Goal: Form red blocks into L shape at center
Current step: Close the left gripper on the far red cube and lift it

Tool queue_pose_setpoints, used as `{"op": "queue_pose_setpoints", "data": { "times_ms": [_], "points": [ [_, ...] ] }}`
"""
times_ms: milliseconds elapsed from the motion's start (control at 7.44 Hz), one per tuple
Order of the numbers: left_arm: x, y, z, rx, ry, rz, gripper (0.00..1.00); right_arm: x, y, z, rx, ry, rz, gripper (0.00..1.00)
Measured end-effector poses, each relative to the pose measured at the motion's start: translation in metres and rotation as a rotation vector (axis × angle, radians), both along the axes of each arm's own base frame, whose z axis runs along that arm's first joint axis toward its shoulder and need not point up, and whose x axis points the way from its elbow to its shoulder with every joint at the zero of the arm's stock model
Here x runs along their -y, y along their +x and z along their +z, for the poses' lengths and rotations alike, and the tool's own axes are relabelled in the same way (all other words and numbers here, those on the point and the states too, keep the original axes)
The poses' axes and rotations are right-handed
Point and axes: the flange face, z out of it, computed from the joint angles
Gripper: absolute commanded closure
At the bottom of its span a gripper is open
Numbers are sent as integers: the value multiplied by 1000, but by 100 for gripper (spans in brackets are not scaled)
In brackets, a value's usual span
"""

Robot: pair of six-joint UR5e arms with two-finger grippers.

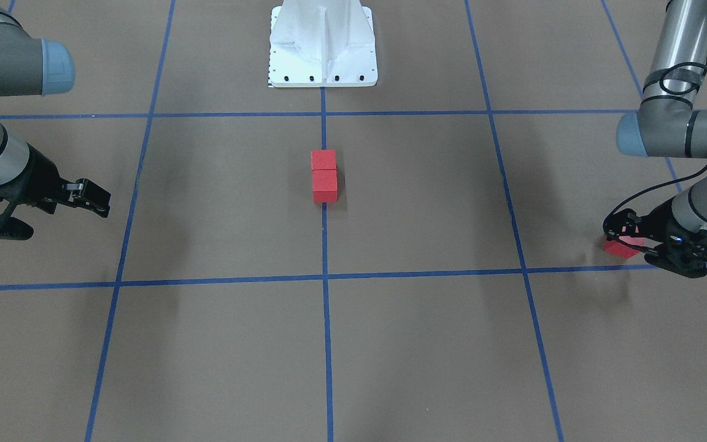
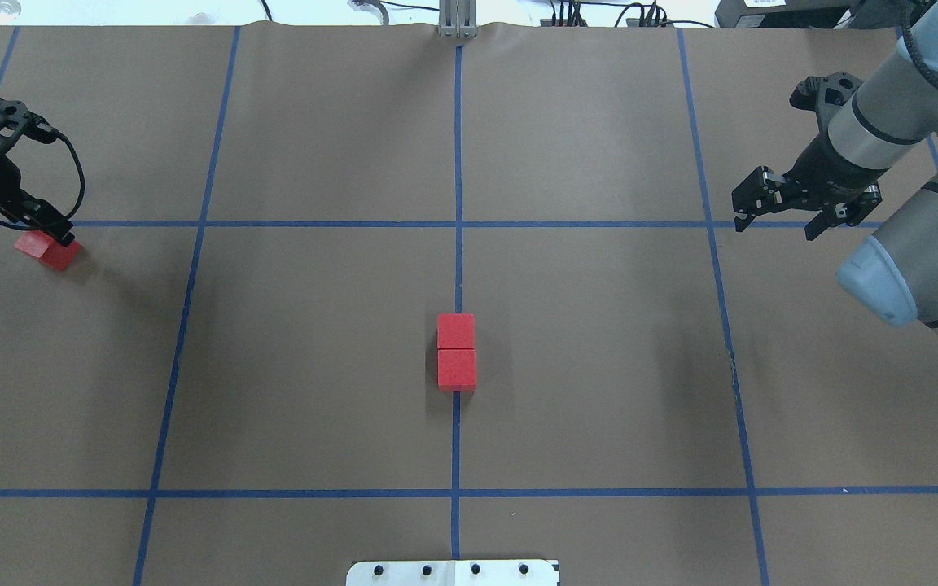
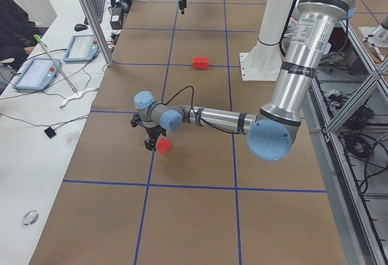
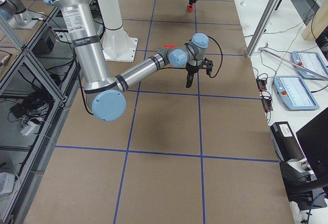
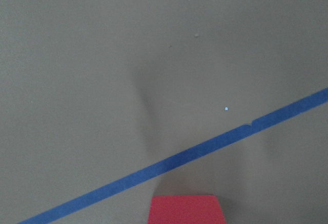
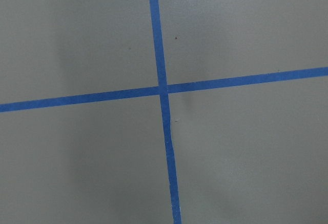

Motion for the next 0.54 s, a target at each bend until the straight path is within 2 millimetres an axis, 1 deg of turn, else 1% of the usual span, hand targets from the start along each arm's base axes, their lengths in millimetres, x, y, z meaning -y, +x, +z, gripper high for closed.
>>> {"op": "queue_pose_setpoints", "data": {
  "times_ms": [134, 403, 538],
  "points": [
    [0, 1, 2, 2, -5, 1, 100, 0, 0, -1, 1, 1, 0, 0],
    [0, 2, 1, 2, -8, -1, 100, -1, 1, -4, 4, 3, 3, 0],
    [1, 4, -7, -11, -30, -5, 100, -1, 1, -7, 7, 4, 8, 0]
  ]
}}
